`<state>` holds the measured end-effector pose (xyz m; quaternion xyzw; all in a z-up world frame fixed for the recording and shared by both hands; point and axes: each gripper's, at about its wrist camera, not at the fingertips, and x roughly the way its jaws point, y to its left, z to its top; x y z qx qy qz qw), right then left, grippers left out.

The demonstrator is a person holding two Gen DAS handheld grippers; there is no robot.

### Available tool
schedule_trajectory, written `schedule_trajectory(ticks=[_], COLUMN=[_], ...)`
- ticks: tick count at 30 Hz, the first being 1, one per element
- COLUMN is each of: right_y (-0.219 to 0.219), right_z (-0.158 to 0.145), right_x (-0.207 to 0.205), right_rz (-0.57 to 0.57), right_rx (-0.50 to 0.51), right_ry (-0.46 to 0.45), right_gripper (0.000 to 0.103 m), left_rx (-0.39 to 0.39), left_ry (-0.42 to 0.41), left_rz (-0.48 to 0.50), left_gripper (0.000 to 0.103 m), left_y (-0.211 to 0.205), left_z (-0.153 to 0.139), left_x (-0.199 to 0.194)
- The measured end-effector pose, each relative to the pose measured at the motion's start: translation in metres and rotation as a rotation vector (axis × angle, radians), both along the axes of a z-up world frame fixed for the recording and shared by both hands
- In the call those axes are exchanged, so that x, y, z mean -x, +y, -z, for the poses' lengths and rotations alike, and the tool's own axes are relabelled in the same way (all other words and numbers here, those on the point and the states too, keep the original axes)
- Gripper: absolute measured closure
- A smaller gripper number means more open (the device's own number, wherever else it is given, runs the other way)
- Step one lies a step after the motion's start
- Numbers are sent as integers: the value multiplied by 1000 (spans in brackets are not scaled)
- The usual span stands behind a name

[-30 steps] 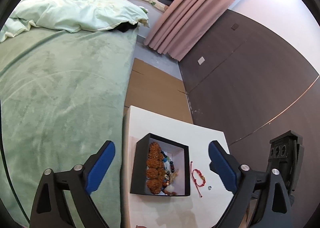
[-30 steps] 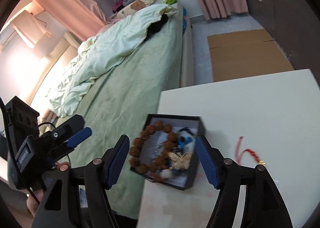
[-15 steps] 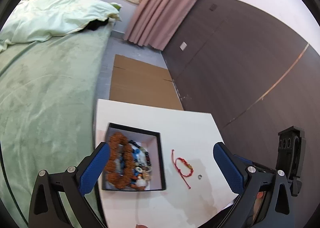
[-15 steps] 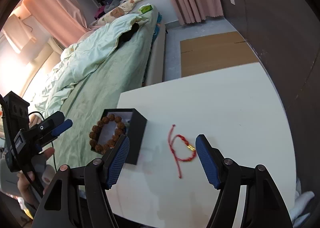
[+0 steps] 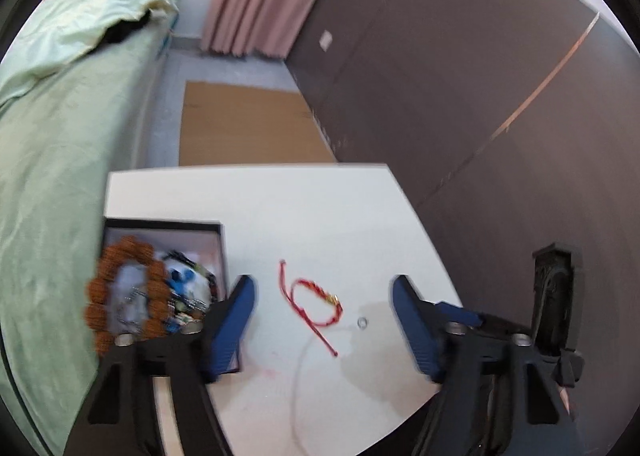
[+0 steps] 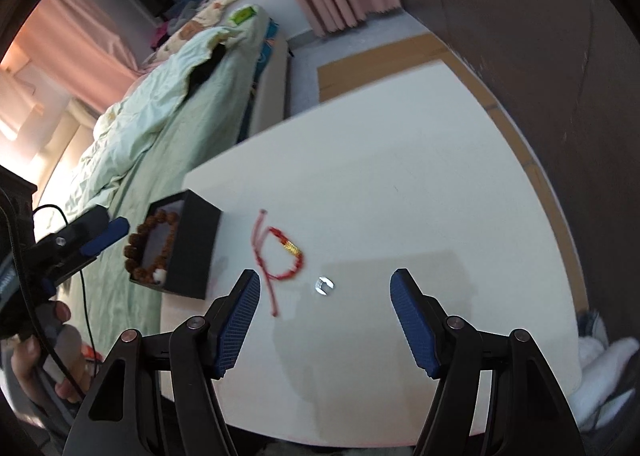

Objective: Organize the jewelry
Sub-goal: 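Move the left tool to the red cord bracelet with gold bead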

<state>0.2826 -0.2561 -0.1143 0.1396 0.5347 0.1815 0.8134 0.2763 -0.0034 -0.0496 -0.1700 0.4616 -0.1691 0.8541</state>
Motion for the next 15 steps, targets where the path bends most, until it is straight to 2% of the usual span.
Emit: schedule_trajectory(ticks=[3, 5, 13, 15], right_y=[-10, -17, -33, -37], right_z=[12, 14, 20, 21], right_x=[-1, 0, 0, -1], right_rz=[24, 30, 35, 39], right_rx=[4, -2, -13, -20], right_ry=[48, 53, 57, 53], right_gripper=[45, 45, 45, 45], left_rx=[2, -10, -61, -76], left_ry=[55, 77, 150, 176], left_rz=[34, 31, 14, 8], left_gripper=[50, 57, 59, 64], left_y=[-19, -27, -54, -61], left_z=[13, 19, 41, 49], left_x=[-6, -10, -24, -27])
